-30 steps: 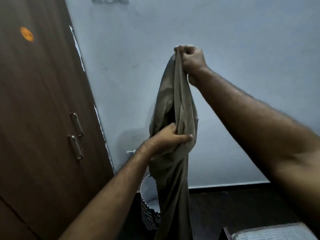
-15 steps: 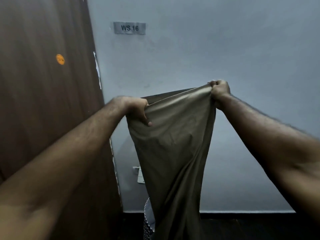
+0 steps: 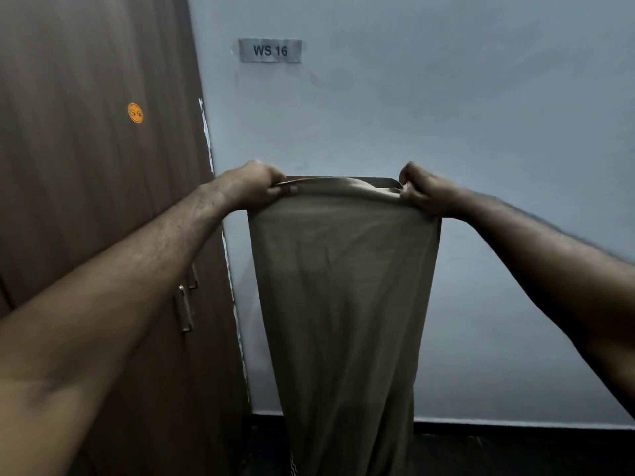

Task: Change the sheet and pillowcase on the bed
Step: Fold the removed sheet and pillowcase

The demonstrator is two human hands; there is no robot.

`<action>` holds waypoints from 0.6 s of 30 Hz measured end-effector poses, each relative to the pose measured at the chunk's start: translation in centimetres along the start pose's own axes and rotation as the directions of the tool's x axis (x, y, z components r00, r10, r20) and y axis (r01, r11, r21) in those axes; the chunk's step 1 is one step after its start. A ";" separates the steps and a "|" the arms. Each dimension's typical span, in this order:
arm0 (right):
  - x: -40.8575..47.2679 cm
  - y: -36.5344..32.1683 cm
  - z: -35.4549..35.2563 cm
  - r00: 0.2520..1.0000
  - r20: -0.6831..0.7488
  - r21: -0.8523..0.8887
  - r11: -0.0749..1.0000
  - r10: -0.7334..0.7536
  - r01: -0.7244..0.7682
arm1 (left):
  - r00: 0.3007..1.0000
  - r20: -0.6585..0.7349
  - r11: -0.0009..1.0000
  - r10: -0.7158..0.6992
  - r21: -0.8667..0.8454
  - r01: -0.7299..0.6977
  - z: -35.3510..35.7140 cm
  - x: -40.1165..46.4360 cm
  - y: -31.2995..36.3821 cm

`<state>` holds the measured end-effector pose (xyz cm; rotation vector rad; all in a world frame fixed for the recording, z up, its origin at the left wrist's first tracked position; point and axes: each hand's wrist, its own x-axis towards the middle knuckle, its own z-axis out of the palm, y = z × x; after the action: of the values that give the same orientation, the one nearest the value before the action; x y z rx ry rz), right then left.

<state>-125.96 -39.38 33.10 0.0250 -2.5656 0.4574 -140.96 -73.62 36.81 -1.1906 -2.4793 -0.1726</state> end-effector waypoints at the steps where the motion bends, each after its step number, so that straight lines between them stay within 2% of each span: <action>1: 0.0 0.4 0.0 0.995 0.095 -0.072 0.997 0.012 -0.005 | 1.000 -0.009 0.996 -0.002 0.092 0.003 0.3 0.0 -0.2; 2: 0.1 0.3 -0.2 0.989 0.145 -0.135 0.991 0.034 -0.014 | 0.999 -0.040 0.980 0.011 0.199 -0.003 0.5 -0.2 -0.1; 3: 0.4 0.3 -0.2 0.989 0.137 -0.182 0.983 0.049 -0.023 | 0.995 -0.085 0.958 0.043 0.287 -0.017 0.7 -0.2 0.1; 6: 1.4 -0.3 0.3 0.993 0.079 -0.310 0.949 0.087 -0.058 | 0.987 -0.140 0.934 0.076 0.356 -0.022 1.2 0.0 1.0; 7: 1.6 -0.4 0.6 0.982 0.135 -0.361 0.930 0.133 -0.076 | 0.993 -0.108 0.937 0.055 0.349 -0.014 1.4 0.2 1.1; 9: 1.1 -1.2 1.4 0.908 0.319 -0.454 0.885 0.271 -0.104 | 0.999 0.032 0.944 -0.032 0.330 0.020 1.9 0.5 1.7; 10: 0.6 -1.4 1.6 0.885 0.344 -0.490 0.864 0.315 -0.117 | 0.988 0.115 0.941 -0.099 0.333 0.056 2.1 0.3 2.3; 11: 0.2 -1.7 1.6 0.902 0.285 -0.519 0.844 0.324 -0.139 | 0.982 0.140 0.927 -0.129 0.368 0.069 2.4 0.1 2.7; 12: -0.1 -1.8 1.4 0.939 0.161 -0.551 0.817 0.305 -0.171 | 0.989 0.088 0.891 -0.116 0.450 0.064 2.5 0.2 3.1; 13: -0.1 -1.6 1.3 0.969 -0.029 -0.548 0.807 0.246 -0.221 | 0.996 -0.051 0.837 -0.066 0.540 0.083 2.2 0.4 3.4; 14: -0.1 -1.5 1.4 0.962 -0.191 -0.492 0.829 0.197 -0.268 | 0.969 -0.246 0.815 -0.009 0.559 0.149 1.5 0.7 3.6; 15: 0.1 -1.7 1.4 0.942 -0.271 -0.434 0.849 0.196 -0.301 | 0.905 -0.425 0.823 0.007 0.517 0.236 0.5 0.9 3.7; 16: 0.4 -2.0 1.4 0.950 -0.204 -0.399 0.866 0.236 -0.301 | 0.836 -0.549 0.847 -0.009 0.441 0.298 -0.2 1.3 3.7; 17: 0.6 -2.4 1.4 0.959 -0.013 -0.416 0.871 0.283 -0.263 | 0.820 -0.568 0.872 -0.066 0.366 0.324 -0.5 1.7 3.8; 18: 0.7 -2.7 0.9 0.926 0.145 -0.402 0.876 0.350 -0.268 | 0.855 -0.501 0.885 -0.133 0.329 0.330 -0.5 1.9 3.9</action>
<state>-126.73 -42.17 33.64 -0.5113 -2.8394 0.0673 -138.91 -69.85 37.77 -0.5778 -2.0811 -0.0020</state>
